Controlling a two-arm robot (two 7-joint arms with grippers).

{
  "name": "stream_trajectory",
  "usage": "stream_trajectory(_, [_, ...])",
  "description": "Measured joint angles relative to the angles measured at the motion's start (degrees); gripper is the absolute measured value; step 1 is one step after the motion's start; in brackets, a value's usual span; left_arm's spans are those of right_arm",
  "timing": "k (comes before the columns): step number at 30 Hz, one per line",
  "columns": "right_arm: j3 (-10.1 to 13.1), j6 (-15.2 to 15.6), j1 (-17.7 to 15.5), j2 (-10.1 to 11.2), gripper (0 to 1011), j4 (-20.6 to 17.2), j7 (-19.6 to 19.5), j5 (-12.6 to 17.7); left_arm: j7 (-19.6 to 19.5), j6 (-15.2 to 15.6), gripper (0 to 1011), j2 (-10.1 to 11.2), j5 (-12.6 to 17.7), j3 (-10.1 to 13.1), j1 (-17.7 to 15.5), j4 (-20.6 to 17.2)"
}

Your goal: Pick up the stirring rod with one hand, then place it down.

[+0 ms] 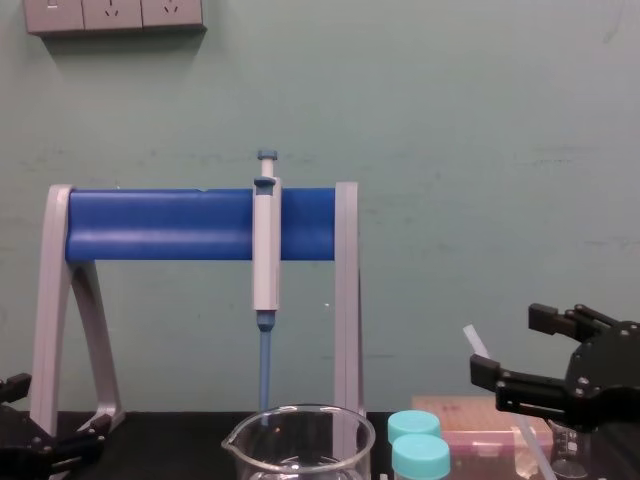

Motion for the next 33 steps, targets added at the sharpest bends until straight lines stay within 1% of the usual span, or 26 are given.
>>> stream_trajectory(8, [0.4, 2.5, 2.6, -1.7, 1000, 4.2, 5.8, 3.6, 0.0, 0.0, 1000, 0.0, 0.0, 0.0, 0.0, 0.0])
stream_trajectory(17, [0.9, 3.9, 4.3, -3.1, 1000, 7.3, 9.2, 4.4, 0.0, 0.0, 1000, 0.0, 0.0, 0.0, 0.0, 0.0])
stream_trajectory(24, [1.3, 4.2, 4.9, -3.8, 1000, 8.6, 10.6, 4.1, 0.0, 0.0, 1000, 0.0, 0.0, 0.0, 0.0, 0.0])
stream_trajectory(33, [1.3, 4.2, 4.9, -3.7, 1000, 8.5, 10.5, 4.1, 0.0, 0.0, 1000, 0.0, 0.0, 0.0, 0.0, 0.0])
